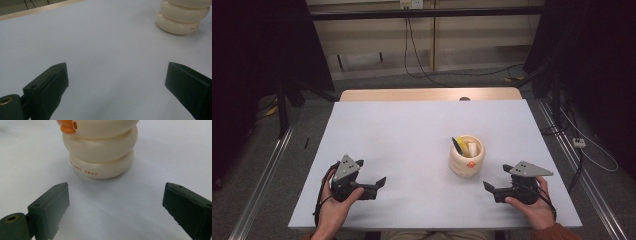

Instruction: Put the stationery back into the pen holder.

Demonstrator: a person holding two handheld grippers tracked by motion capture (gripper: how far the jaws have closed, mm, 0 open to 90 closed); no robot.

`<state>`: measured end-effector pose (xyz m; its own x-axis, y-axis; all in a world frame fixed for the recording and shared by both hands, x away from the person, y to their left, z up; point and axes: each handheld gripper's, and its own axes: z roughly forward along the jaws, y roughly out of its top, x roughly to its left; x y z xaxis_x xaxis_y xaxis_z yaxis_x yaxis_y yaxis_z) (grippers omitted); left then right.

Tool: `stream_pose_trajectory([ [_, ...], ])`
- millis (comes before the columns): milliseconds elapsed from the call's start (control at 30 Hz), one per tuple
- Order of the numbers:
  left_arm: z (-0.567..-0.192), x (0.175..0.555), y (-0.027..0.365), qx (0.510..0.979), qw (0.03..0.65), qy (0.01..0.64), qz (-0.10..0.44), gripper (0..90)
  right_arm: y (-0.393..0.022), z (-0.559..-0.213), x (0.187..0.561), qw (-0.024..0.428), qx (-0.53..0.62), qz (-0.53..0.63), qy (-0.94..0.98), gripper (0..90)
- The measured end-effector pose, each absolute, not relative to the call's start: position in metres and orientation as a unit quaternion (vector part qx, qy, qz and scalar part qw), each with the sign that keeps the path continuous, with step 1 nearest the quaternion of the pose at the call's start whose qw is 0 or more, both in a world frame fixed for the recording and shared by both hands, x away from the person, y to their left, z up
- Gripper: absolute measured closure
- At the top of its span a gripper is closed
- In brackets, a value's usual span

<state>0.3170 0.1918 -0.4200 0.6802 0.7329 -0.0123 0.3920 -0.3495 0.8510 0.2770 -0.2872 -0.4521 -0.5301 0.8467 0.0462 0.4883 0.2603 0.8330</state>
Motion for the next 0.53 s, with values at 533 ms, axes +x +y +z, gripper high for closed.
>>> stream_pose_trajectory([
  [533,-0.436,0.314,0.203,0.773,0.471,0.373,0.205,5.5,-0.287,-0.452,0.278,0.212,0.435,0.424,0.766,7.4],
])
